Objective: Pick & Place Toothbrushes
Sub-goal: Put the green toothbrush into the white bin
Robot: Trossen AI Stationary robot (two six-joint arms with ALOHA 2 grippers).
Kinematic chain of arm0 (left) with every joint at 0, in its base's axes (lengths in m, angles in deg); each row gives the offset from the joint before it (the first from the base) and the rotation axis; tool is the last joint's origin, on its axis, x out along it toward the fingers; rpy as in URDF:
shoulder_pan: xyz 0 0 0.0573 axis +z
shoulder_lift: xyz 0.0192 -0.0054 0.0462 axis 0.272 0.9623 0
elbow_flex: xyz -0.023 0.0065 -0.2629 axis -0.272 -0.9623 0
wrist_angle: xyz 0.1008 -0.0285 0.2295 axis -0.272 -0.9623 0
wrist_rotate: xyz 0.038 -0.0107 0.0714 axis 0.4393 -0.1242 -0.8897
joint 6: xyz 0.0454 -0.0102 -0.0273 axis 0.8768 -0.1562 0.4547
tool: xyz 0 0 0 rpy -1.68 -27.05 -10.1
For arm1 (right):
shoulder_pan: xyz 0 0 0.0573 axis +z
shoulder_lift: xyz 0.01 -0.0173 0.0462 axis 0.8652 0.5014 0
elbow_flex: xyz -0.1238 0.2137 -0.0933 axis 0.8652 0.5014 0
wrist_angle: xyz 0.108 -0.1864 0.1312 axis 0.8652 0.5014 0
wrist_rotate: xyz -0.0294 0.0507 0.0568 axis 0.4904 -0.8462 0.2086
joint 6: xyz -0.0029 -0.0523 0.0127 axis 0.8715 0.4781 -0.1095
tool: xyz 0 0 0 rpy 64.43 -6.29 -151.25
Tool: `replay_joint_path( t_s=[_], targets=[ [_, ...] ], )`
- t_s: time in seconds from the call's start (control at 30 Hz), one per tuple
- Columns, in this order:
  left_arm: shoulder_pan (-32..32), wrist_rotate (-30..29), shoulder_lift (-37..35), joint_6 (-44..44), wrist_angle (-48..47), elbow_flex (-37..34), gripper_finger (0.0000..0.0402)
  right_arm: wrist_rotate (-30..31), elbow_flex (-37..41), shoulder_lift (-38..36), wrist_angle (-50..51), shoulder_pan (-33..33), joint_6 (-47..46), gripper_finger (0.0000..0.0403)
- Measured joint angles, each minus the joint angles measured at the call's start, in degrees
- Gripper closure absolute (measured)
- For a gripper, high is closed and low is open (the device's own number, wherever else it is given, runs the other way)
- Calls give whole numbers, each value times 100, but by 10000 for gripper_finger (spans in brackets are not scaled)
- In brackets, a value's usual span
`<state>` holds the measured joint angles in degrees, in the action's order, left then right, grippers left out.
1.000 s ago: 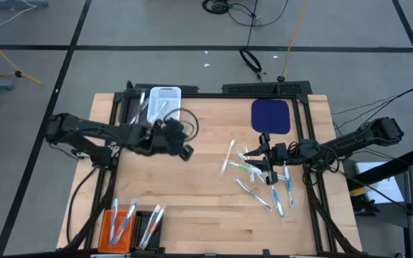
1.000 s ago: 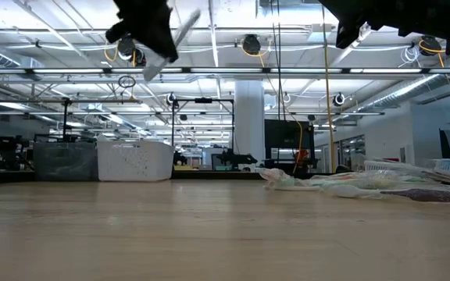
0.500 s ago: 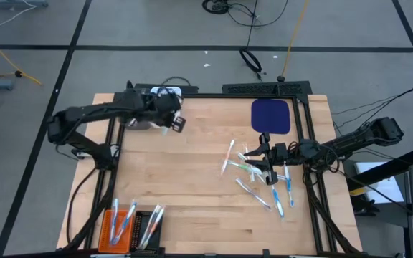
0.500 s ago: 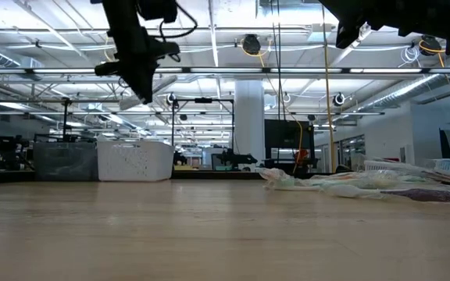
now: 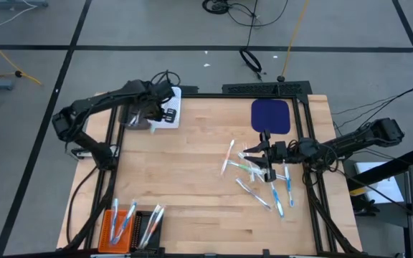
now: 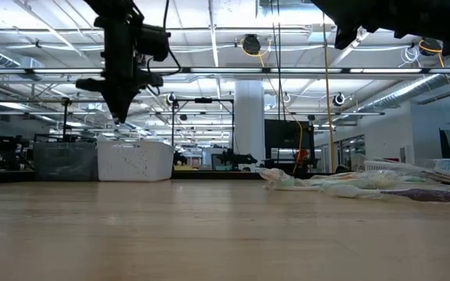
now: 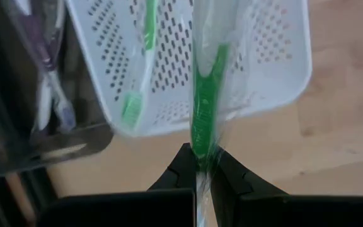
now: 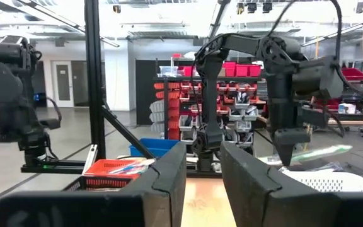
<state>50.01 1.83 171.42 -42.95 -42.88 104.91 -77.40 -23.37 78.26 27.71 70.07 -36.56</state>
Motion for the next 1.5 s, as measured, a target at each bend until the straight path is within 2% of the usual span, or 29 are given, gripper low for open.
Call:
replay_joint_path(
  t_s=[0.17, 0.4, 0.53, 0.67, 0.8, 1.0, 1.27, 1.5],
  targets=[
    [267, 222, 461, 263, -244, 184, 394, 0, 0, 0, 4, -108, 2, 314],
    [460, -57, 1448, 602, -1667, 1506, 394, -2, 0, 0, 12, -263, 13, 314],
    [493, -110, 1877, 701, -2018, 2133, 394, -2, 0, 0, 76, -309, 109, 314],
    [491, -135, 2193, 710, -2090, 2428, 394, -20, 0, 0, 92, -309, 111, 314],
    [430, -155, 2355, 769, -2151, 2437, 391, -24, 0, 0, 94, -309, 111, 314],
    [439, -504, 2378, 697, -2089, 2437, 357, -26, 0, 0, 133, -309, 111, 314],
    [394, -542, 2378, 723, -2058, 2437, 351, -26, 0, 0, 136, -307, 111, 314],
    [373, -845, 2378, 728, -2028, 2437, 349, -26, 0, 0, 136, -307, 111, 314]
  ],
)
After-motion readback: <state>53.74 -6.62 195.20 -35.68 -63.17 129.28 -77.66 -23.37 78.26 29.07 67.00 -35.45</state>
